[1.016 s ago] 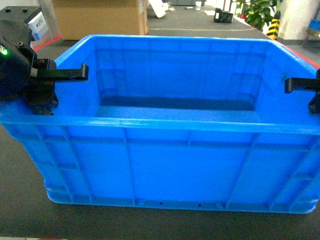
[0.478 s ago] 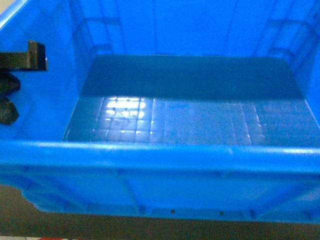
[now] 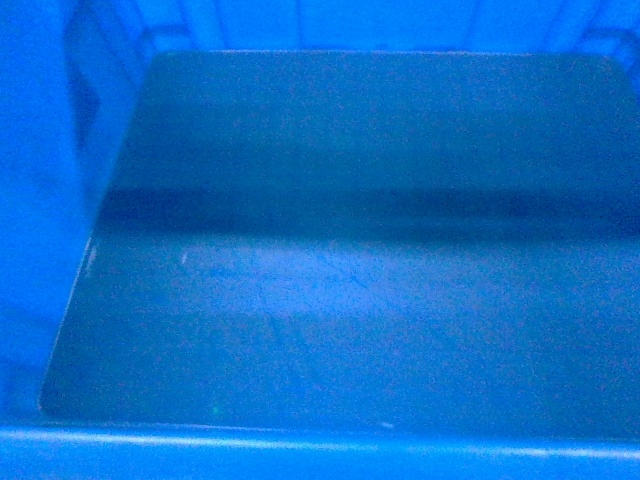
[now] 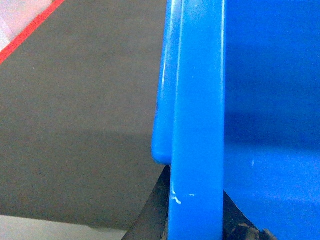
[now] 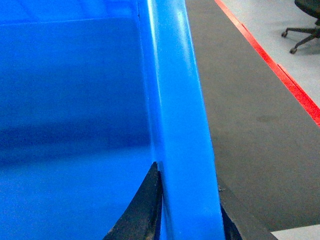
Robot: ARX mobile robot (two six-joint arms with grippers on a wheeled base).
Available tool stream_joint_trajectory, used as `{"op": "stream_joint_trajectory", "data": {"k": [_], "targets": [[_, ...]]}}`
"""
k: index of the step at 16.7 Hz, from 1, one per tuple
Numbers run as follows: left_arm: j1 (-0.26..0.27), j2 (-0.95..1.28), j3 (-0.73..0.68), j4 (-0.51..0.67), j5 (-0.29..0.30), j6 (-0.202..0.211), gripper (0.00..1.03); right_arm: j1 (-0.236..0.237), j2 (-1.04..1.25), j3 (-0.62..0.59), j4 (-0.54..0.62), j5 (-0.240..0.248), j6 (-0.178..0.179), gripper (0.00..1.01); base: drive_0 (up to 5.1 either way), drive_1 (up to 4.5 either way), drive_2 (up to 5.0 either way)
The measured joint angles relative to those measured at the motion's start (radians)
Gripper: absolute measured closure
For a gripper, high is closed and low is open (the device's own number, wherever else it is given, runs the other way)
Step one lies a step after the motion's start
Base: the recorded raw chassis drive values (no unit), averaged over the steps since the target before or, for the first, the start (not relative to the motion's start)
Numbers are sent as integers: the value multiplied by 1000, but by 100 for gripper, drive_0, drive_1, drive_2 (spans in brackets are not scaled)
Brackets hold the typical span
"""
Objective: Place box next to blue box on left shelf
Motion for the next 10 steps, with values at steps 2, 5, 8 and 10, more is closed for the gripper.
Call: {"op": "stream_joint_trajectory", "data": {"k": [2,5,8,10], "targets": [[0,16,-1,-10,5,-5,94,0,8,-4,-14,0,-3,84,0,0,0],[0,13,-2,-8,6,-5,94,0,8,-8,-8,2,-3,84,0,0,0],[0,9,-2,-9,2,-4,94,0,7,-8,-8,1,-3,84,-129,-129,-129],[0,9,-2,-9,2,-3,94,0,7,-8,-8,1,-3,84,-194,-194,-194]]}}
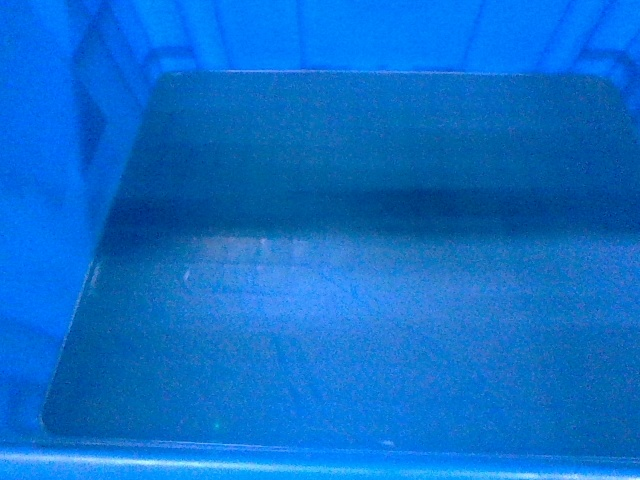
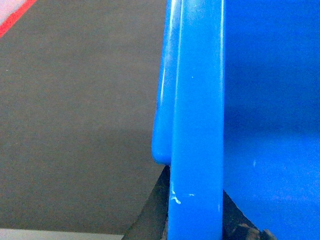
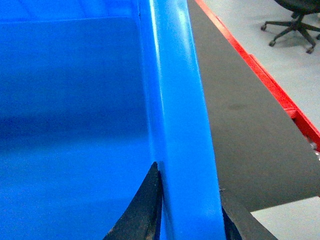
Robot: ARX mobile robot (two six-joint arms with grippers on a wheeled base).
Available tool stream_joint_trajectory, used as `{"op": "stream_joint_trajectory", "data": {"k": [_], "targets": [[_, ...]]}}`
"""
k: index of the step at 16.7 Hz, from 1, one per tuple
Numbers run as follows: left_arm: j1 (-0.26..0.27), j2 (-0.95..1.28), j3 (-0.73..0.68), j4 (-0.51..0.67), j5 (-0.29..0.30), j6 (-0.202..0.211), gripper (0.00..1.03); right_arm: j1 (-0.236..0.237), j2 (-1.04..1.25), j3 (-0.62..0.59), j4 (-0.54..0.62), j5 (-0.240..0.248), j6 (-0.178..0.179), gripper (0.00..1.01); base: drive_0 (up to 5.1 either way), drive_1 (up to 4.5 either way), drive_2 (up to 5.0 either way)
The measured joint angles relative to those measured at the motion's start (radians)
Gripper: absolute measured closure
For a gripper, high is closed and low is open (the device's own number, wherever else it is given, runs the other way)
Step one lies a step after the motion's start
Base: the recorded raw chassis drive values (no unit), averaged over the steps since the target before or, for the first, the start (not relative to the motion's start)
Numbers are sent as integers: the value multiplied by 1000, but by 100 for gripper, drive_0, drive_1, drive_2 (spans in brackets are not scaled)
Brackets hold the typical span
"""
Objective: Place box next to blue box on left shelf
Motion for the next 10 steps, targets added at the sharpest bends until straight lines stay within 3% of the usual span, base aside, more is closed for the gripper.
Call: {"op": "stream_joint_trajectory", "data": {"k": [10], "targets": [[-2,3,0,1,0,-1,94,0,-1,0,-2,3,-1,84,-159,-159,-159]]}}
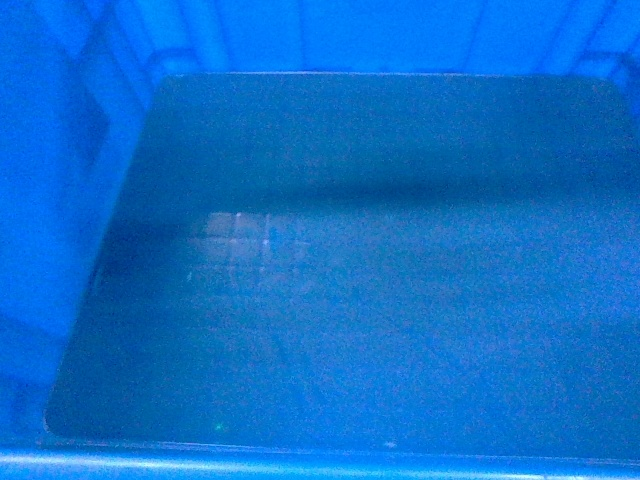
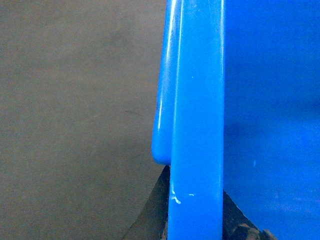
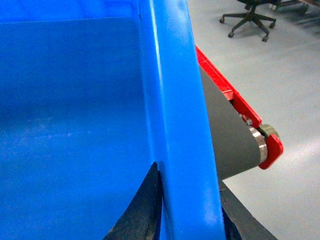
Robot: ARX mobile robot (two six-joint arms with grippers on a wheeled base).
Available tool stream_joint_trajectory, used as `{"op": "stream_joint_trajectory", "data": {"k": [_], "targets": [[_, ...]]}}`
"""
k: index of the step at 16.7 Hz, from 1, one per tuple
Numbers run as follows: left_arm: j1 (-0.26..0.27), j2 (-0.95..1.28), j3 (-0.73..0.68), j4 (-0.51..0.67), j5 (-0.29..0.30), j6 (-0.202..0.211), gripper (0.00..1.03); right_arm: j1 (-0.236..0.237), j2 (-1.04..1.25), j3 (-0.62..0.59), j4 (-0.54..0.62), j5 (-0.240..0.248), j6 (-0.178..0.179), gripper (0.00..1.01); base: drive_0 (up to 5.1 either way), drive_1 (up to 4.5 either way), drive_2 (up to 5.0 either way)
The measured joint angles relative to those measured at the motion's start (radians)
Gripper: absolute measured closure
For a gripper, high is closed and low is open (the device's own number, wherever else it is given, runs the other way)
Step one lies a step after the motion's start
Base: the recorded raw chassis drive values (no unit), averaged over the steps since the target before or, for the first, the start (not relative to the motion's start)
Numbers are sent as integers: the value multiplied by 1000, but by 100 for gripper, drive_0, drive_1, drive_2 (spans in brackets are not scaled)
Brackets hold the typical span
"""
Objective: Place box next to blue box on left shelf
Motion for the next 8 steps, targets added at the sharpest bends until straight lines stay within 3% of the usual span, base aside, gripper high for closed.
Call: {"op": "stream_joint_trajectory", "data": {"k": [8], "targets": [[0,0,0,0,-1,0,94,0,0,0,0,0,-1,84,-157,-157,-157]]}}
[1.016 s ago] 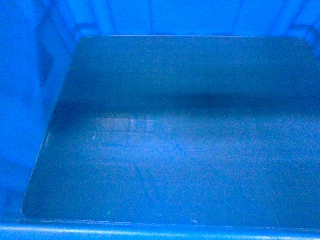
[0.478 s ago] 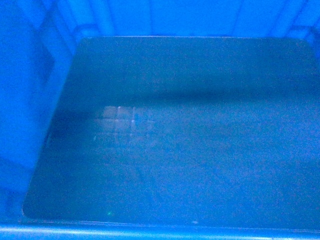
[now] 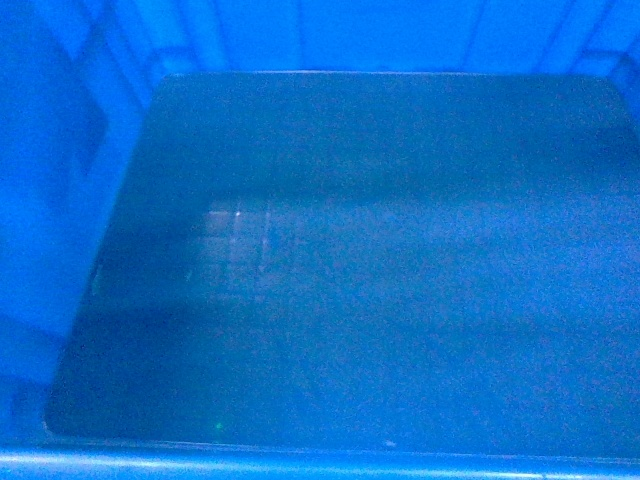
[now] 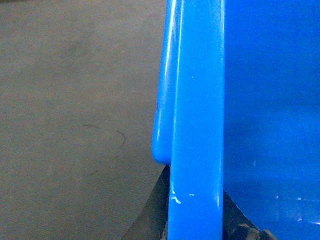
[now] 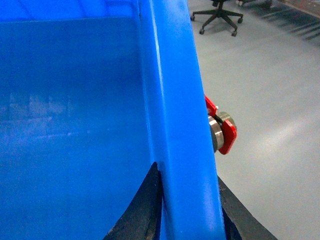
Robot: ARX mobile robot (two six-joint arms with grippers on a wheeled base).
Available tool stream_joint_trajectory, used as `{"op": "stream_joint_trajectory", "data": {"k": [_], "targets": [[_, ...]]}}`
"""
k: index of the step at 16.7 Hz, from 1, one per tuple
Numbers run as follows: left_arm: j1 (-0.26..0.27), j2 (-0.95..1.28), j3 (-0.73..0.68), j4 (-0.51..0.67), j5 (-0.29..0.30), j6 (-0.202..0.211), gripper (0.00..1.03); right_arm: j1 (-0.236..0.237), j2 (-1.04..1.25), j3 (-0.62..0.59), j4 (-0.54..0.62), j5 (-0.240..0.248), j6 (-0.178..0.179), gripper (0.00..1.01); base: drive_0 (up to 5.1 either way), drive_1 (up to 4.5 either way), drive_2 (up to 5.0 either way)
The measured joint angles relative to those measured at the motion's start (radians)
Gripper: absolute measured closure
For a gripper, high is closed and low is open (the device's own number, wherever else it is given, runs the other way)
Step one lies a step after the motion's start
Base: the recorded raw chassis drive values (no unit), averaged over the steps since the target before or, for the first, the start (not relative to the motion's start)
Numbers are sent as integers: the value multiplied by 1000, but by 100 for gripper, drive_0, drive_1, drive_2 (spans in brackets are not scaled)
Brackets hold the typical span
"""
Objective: Place box next to blue box on left shelf
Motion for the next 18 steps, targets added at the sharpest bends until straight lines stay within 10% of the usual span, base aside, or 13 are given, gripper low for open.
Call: {"op": "stream_joint_trajectory", "data": {"k": [18], "targets": [[0,0,0,0,-1,0,94,0,0,0,0,0,-2,84,-151,-151,-151]]}}
